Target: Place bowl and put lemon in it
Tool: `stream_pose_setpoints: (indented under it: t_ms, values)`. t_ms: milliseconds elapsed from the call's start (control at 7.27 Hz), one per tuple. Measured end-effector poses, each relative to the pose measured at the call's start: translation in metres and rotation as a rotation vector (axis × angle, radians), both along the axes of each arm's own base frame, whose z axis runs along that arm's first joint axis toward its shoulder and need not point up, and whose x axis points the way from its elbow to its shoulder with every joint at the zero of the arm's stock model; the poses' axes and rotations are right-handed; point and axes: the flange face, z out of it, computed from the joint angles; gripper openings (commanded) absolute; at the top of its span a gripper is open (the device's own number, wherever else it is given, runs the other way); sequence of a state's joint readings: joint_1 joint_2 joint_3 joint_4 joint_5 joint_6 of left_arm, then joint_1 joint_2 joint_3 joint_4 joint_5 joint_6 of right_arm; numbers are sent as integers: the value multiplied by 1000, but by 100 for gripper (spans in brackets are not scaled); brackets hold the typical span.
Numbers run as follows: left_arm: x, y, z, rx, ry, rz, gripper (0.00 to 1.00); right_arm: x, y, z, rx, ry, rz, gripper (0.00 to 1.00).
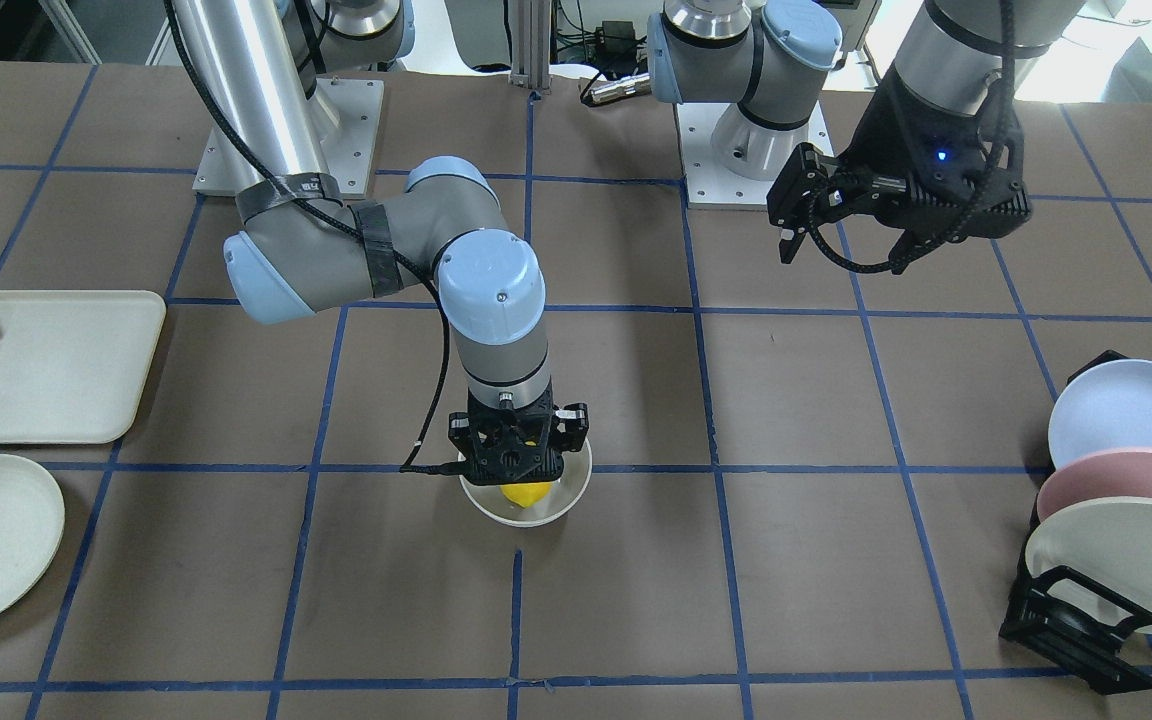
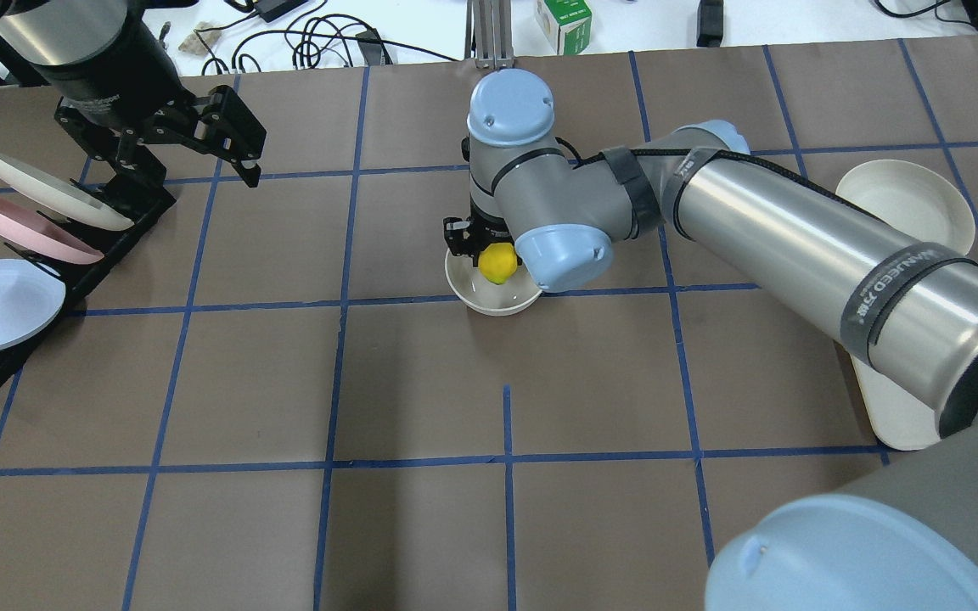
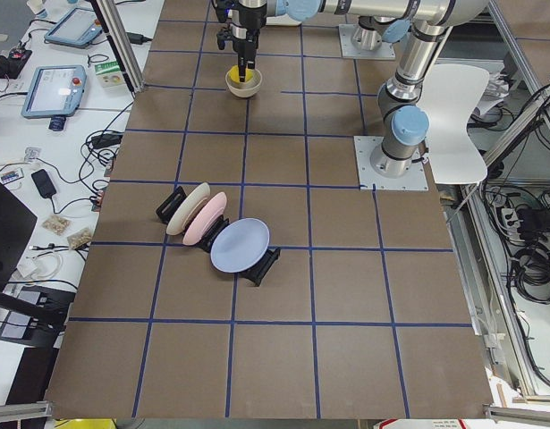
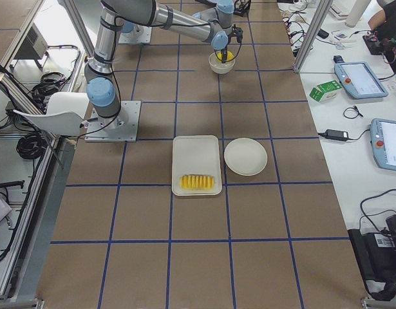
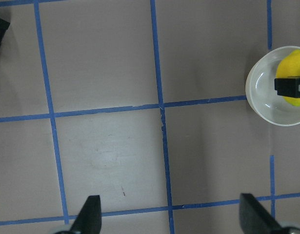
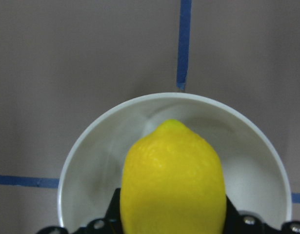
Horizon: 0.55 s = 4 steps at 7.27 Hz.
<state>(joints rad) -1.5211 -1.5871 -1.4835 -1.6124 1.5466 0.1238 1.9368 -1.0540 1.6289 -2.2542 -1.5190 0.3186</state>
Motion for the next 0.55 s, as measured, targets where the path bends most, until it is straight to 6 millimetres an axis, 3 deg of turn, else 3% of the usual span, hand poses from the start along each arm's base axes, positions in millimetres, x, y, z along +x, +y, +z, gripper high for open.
stream_pose_setpoints:
  t_ms: [138, 275, 412, 550]
  values:
    - [0, 0, 0, -1, 1, 0, 100, -2, 4, -9, 3, 1, 7, 25]
    - [0, 0, 1, -3, 1, 0, 100, -2, 5, -14, 7, 2, 6, 37]
    - [0, 0, 1, -6, 0, 0, 100, -3, 5, -17, 10, 3, 2, 89]
    - [0, 0, 2, -8, -2, 1, 100, -2, 6, -19, 13, 5, -3, 100]
